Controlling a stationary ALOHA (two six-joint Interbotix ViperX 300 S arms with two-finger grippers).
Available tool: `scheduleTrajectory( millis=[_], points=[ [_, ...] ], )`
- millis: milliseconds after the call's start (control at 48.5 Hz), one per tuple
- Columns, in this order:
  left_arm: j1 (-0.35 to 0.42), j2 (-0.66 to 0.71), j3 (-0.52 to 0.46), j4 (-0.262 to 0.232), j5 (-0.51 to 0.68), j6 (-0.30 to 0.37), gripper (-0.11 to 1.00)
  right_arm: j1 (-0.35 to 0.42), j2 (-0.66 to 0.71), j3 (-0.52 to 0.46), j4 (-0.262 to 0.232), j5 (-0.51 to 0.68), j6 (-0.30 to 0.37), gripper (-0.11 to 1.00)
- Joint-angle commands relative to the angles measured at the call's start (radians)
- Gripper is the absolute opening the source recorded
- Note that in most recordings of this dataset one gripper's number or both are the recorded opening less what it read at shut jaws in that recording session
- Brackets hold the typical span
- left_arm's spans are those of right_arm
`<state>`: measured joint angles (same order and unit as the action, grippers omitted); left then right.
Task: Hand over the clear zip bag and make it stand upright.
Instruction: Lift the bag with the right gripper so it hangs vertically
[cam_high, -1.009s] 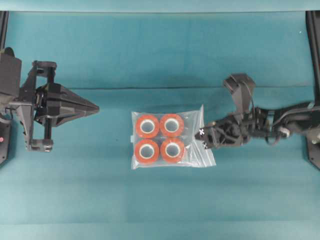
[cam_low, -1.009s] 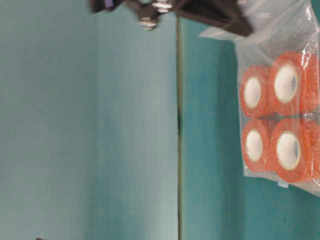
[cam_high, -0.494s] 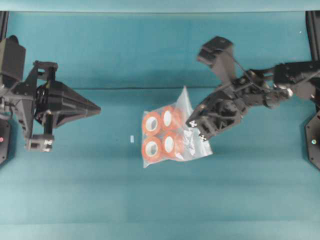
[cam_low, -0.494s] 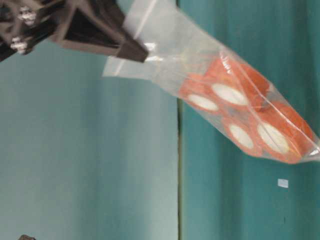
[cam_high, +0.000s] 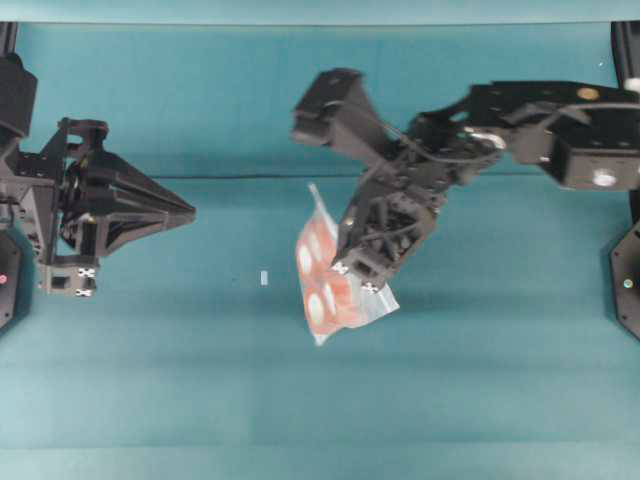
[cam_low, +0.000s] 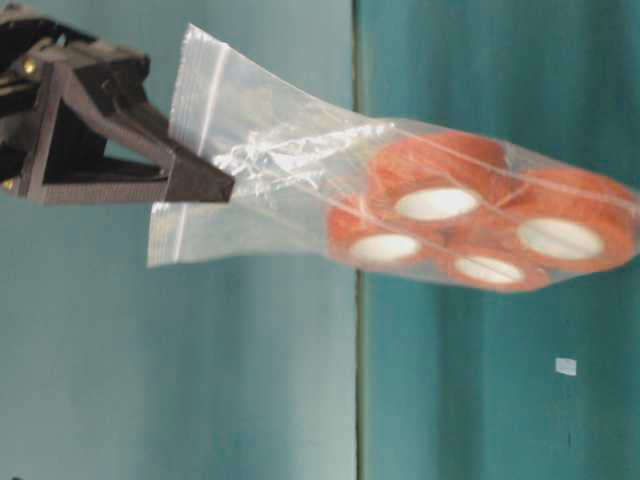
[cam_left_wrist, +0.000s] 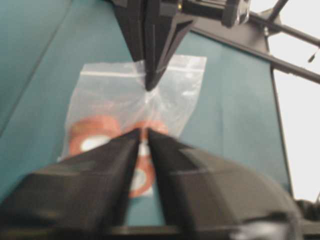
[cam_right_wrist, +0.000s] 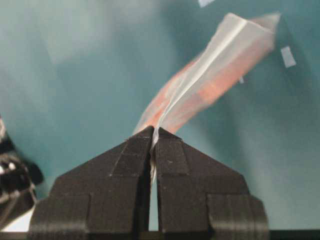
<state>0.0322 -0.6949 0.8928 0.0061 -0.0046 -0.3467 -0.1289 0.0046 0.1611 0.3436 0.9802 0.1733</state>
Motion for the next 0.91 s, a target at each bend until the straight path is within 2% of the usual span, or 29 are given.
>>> scheduleTrajectory(
  millis=[0, 124, 206, 391, 577, 742, 886],
  points=[
    [0.006, -0.005, -0.017, 0.002, -0.006, -0.002, 0.45, -0.008, 0.002, -0.057, 0.005, 0.048, -0.046, 0.01],
    [0.009, -0.002, -0.009, 0.003, 0.014, 0.002, 0.81, -0.009, 0.02, -0.097, 0.003, 0.11, -0.101, 0.01],
    [0.011, 0.0, -0.005, 0.003, 0.035, 0.008, 0.96, -0.009, 0.029, -0.117, 0.0, 0.147, -0.155, 0.01],
    [0.011, -0.014, 0.018, 0.003, 0.052, 0.002, 0.93, -0.008, 0.06, -0.175, -0.018, 0.222, -0.296, 0.01],
    [0.012, -0.034, 0.034, 0.003, 0.052, 0.003, 0.93, 0.0, 0.089, -0.235, -0.098, 0.291, -0.425, 0.01],
    [0.011, -0.051, 0.058, 0.003, 0.055, 0.0, 0.93, 0.011, 0.112, -0.276, -0.169, 0.333, -0.505, 0.01],
    [0.012, -0.055, 0.063, 0.003, 0.055, 0.0, 0.93, 0.02, 0.123, -0.282, -0.212, 0.344, -0.541, 0.01]
  ],
)
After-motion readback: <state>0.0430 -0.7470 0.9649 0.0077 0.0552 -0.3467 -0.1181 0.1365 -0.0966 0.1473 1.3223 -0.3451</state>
